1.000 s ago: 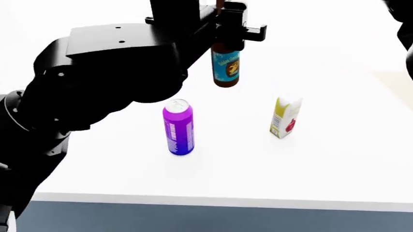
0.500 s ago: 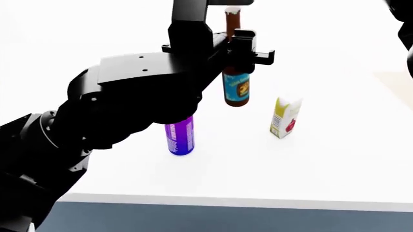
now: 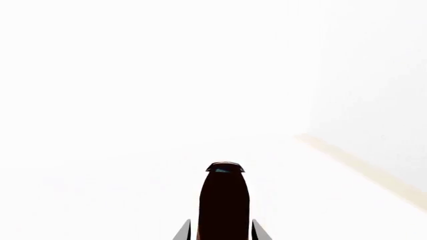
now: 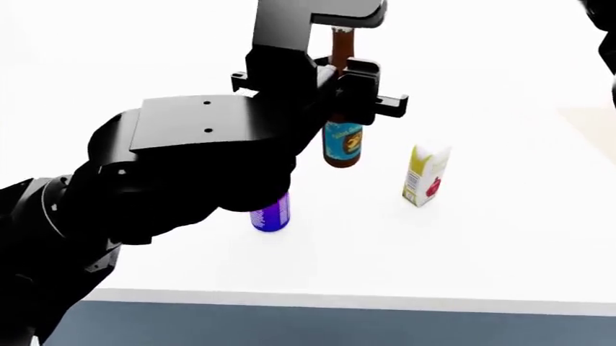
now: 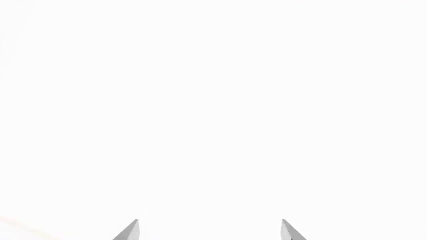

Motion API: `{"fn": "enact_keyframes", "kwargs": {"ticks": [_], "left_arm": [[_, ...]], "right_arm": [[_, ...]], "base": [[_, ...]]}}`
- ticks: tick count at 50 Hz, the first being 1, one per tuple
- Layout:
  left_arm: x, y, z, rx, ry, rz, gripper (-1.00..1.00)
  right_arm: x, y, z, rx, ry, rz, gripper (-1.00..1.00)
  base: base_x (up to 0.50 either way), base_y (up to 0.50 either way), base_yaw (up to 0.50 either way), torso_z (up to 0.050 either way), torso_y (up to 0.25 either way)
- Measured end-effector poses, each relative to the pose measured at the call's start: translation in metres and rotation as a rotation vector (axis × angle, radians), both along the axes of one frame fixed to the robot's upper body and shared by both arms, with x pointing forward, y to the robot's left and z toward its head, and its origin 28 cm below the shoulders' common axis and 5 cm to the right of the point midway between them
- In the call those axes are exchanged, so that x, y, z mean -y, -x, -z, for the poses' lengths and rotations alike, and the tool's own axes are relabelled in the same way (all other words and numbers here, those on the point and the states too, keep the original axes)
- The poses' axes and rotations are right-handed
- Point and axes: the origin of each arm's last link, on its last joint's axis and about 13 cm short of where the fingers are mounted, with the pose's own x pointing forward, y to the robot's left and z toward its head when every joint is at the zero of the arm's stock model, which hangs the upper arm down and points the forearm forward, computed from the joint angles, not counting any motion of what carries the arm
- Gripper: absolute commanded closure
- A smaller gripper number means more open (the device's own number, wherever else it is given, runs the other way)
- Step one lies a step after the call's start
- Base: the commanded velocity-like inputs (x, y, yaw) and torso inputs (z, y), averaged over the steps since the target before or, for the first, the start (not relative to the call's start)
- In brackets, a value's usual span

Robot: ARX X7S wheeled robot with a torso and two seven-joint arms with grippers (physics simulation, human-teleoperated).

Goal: Move the drinks to the dining counter.

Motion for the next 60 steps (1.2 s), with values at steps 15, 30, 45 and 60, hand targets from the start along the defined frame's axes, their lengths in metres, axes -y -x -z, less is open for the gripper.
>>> {"fn": "enact_keyframes", "kwargs": {"ticks": [15,30,45,60], "left_arm": [[-0.003,0.013,0.017,-0.026,-0.028,-0.023,1.00],[-0.002,0.026,0.021,-0.046,-0.008,-0.016,1.00],[0.003,0.037,0.029,-0.070,0.002,0.013,1.00],[0.008,0.042,0.045,-0.104,-0.019,0.026,1.00]], "right_arm": [[0.000,0.001,0.000,0.002,0.000,0.002,-1.00],[0.000,0.001,-0.001,0.003,0.000,0.003,-1.00],[0.000,0.002,-0.001,0.004,-0.002,0.002,-1.00],[0.000,0.002,-0.002,0.006,-0.004,0.002,-1.00]], "base": [[0.00,0.00,0.00,0.000,0.001],[0.00,0.00,0.00,0.000,0.000],[0.00,0.00,0.00,0.000,0.001],[0.00,0.00,0.00,0.001,0.000]]}}
